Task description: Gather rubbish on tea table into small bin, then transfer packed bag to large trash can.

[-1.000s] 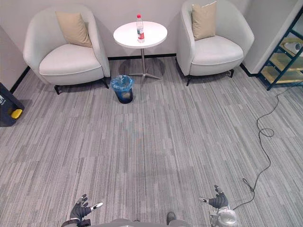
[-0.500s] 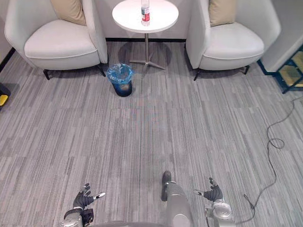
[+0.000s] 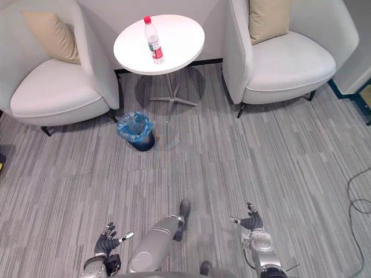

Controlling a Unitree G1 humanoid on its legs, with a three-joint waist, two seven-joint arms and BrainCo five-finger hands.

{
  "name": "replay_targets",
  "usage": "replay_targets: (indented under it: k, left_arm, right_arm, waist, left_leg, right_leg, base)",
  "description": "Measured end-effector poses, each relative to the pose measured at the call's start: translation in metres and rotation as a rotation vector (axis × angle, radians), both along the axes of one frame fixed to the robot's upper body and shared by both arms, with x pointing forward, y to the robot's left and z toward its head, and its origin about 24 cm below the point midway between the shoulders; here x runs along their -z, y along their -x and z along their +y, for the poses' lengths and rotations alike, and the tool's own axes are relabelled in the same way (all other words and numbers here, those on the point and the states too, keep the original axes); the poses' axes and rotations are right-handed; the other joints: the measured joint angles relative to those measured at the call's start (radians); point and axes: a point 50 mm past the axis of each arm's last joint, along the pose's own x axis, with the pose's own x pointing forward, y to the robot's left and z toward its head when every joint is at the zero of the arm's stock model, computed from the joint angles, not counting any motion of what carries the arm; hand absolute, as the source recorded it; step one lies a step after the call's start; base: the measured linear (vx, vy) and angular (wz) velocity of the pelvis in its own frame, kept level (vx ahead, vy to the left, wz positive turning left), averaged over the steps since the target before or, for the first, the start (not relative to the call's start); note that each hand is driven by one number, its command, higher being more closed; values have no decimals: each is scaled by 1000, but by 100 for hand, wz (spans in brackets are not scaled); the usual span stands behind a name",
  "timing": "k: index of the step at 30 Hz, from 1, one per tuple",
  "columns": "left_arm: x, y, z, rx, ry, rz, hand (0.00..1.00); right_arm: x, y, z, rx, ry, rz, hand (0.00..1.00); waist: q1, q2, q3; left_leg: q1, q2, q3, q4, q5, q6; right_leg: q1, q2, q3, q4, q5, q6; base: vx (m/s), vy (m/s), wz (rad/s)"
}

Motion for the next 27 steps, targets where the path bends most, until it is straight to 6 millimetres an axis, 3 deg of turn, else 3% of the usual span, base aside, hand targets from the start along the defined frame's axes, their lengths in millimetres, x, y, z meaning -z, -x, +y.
replay_targets:
  k: [1,2,3,4,6,8,9,10,11,12,13,14,15,16,18,20,21,22,23,24,26,27]
  left_arm:
    - [-2,-6,4,17,-16,-9,0]
    - [-3,-11,3,23,-15,-18,0]
    - [-5,-17,3,25,-17,-35,0]
    - [-7,-22,2,22,-21,-51,0]
    - [-9,-28,1,11,-16,-76,0]
    - [-12,-39,2,14,-16,-103,0]
    - [-12,-40,1,15,-12,-102,0]
    - [-11,-39,1,14,-13,-99,0]
    - [-9,-34,3,3,-15,-77,0]
    - [-6,-32,1,0,-7,-64,0]
    - [-4,-28,0,-12,-2,-54,0]
    - [-4,-30,-5,-18,13,-57,0]
    - [-3,-31,-11,-31,35,-60,0]
    - [-2,-32,-14,-41,48,-63,0]
    - [-3,-35,-20,-29,62,-72,0]
    - [-5,-43,-22,-13,64,-92,0]
    - [-6,-46,-24,1,65,-99,0]
    - [-6,-47,-26,13,65,-99,0]
    - [-6,-47,-27,19,68,-99,0]
    - [-5,-47,-29,23,70,-93,0]
    - [-5,-46,-20,23,46,-86,0]
    - [-4,-43,-14,19,31,-74,0]
  right_arm:
    - [1,2,3,0,-8,5,0]
    - [2,4,3,1,-9,11,0]
    - [5,11,3,4,-10,30,0]
    - [7,14,4,-2,-11,39,0]
    - [9,19,9,-27,-16,52,0]
    - [13,30,9,-33,-11,83,0]
    - [17,40,8,-26,-8,118,0]
    - [18,43,7,-17,-8,127,0]
    - [20,49,7,-13,-7,144,0]
    - [20,50,5,-13,-4,145,0]
    - [18,45,3,-16,4,133,0]
    - [12,30,4,-29,8,82,0]
    - [6,23,2,-39,20,47,0]
    - [5,21,2,-44,21,35,0]
    - [2,16,9,-26,3,3,0]
    - [-4,2,10,-10,-1,-39,0]
    - [-9,-8,10,4,-15,-73,0]
    - [-12,-12,5,21,-8,-91,0]
    - [-13,-12,0,26,6,-94,0]
    - [-12,-8,-7,33,24,-76,0]
    - [-8,-5,0,36,6,-54,0]
    - [-7,-5,3,41,-5,-54,0]
  waist:
    - [-12,-10,9]
    - [-12,-9,16]
    - [-22,3,23]
    - [-46,21,24]
    - [-72,35,16]
    - [-84,26,11]
    - [-96,21,10]
    - [-95,16,6]
    - [-96,3,-8]
    - [-97,10,-20]
    - [-80,36,-44]
    - [-85,42,-43]
    - [-93,49,-38]
    - [-87,48,-34]
    - [-61,41,-19]
    - [-58,21,-13]
    - [-60,22,-11]
    - [-62,36,-13]
    - [-62,57,-14]
    - [-61,105,-12]
    - [-56,57,-5]
    - [-62,32,-2]
  left_leg:
    - [63,-17,-5,25,-57,24]
    - [104,-26,-9,35,-85,25]
    - [208,-34,-22,30,-129,32]
    - [304,-33,-53,0,-158,36]
    - [394,-30,-106,-62,-186,38]
    - [436,-26,-185,-70,-223,34]
    - [468,-29,-249,-74,-246,22]
    - [486,-30,-271,-81,-258,9]
    - [520,-24,-330,-85,-288,-26]
    - [529,-5,-355,-78,-294,-38]
    - [512,24,-376,-58,-277,-65]
    - [459,24,-369,24,-228,-141]
    - [396,19,-326,160,-158,-175]
    - [352,22,-279,263,-94,-177]
    - [259,101,-126,442,-161,-126]
    - [180,124,-55,377,-195,-133]
    - [142,132,-15,235,-189,-141]
    - [134,140,18,51,-133,-165]
    - [134,151,35,-38,-64,-162]
    - [135,181,42,-98,74,-78]
    - [173,121,48,-138,62,-79]
    - [177,91,51,-135,35,-63]
  right_leg:
    - [-94,-22,-8,269,115,95]
    - [-136,-35,-16,390,121,95]
    - [-193,-69,-66,517,100,60]
    - [-245,-96,-137,514,67,5]
    - [-353,-100,-191,368,38,-10]
    - [-429,-61,-145,104,46,16]
    - [-436,-37,-67,-112,101,31]
    - [-435,-31,-38,-205,146,34]
    - [-428,-17,-23,-291,350,28]
    - [-422,-6,-37,-284,369,23]
    - [-411,7,-80,-302,367,-6]
    - [-392,2,-115,-327,359,-18]
    - [-339,-8,-137,-377,358,-20]
    - [-293,-16,-146,-411,354,-27]
    - [-133,-24,-177,-490,337,-53]
    - [-80,-47,-202,-517,333,-56]
    - [-70,-64,-217,-518,323,-45]
    - [-57,-74,-239,-519,291,-18]
    - [-45,-66,-248,-520,269,-3]
    - [-18,-39,-252,-515,215,34]
    - [-13,-99,-251,-486,183,51]
    - [-16,-132,-253,-448,145,65]
  base:
    - [711,199,-4]
    - [672,176,25]
    - [652,146,44]
    - [638,125,53]
    - [563,55,75]
    - [635,-50,119]
    - [492,-88,123]
    - [788,-210,166]
    - [559,-203,124]
    - [854,-282,116]
    - [690,-232,77]
    - [651,-218,81]
    - [570,-210,76]
    - [409,-147,58]
    - [451,-108,54]
    - [379,-55,39]
    - [280,2,20]
    - [324,56,20]
    - [278,118,20]
    - [302,162,19]
    - [219,138,24]
    - [210,113,20]
